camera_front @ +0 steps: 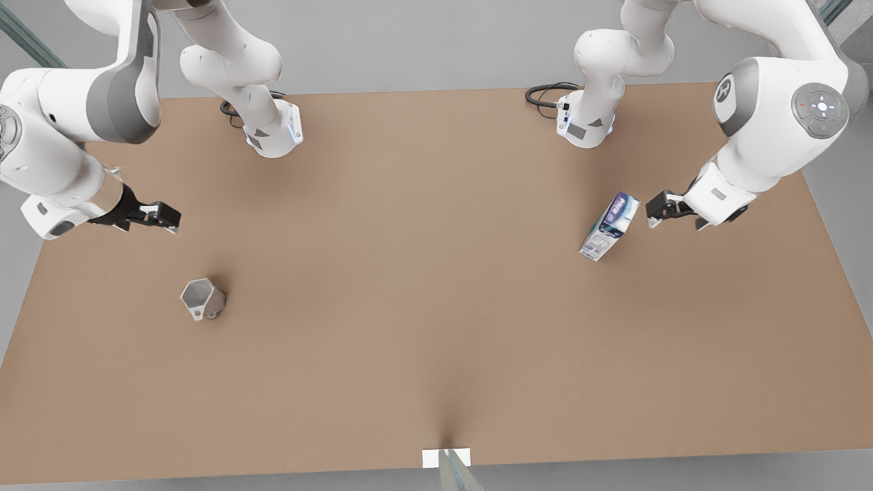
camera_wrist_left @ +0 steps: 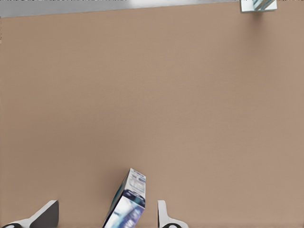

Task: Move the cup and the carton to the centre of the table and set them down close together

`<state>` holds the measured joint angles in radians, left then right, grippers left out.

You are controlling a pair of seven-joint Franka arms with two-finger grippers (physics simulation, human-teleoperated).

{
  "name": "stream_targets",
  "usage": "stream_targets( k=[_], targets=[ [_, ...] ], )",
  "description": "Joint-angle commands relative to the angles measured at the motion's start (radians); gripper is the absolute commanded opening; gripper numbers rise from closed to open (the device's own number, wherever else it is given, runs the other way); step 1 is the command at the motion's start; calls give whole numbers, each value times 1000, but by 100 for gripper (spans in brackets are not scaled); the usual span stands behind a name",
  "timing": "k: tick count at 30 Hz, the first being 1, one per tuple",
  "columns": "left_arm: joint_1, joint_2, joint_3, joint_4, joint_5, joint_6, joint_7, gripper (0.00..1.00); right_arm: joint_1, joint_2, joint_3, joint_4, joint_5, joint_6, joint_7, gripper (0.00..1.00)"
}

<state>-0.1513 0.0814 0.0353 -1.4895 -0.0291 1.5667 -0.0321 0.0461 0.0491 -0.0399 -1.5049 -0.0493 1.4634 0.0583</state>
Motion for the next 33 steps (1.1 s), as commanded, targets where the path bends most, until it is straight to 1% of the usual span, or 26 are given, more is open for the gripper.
stream_targets(
  k=[1, 4, 6, 10, 11, 13, 16, 23, 30, 33],
  targets=[
    [-1, 1, 0, 0, 0, -1, 0, 100, 23, 1, 0, 0, -1, 0, 0, 100],
    [-1, 6, -2, 0, 1, -1, -2, 100, 43, 47, 2, -2, 2, -75, 0, 100],
    [-1, 8, -3, 0, 1, 1, -2, 100, 44, 84, 20, -29, 3, -71, 8, 100],
    [-1, 9, -5, 0, 3, -1, 0, 100, 34, 84, 20, -301, -4, 210, 11, 100],
    [-1, 12, -5, 0, 3, -2, 0, 100, 21, 81, 20, -393, -6, 310, 12, 100],
    [-1, 15, -5, 0, 3, -2, 0, 100, -41, 84, 20, -463, -6, 405, 5, 100],
    [-1, 15, -5, 0, 3, -2, 0, 100, -78, 92, 20, -529, -6, 571, 2, 100],
    [1, 15, -5, 0, 3, -14, -2, 100, -94, 209, 20, -509, 2, 764, -83, 100],
    [-1, 21, -5, 0, 3, -20, -3, 100, -95, 218, 20, -515, 6, 759, -84, 100],
    [-1, 23, -5, 0, 3, -22, -3, 100, -117, 259, 20, -508, 5, 792, -117, 100]
  ],
)
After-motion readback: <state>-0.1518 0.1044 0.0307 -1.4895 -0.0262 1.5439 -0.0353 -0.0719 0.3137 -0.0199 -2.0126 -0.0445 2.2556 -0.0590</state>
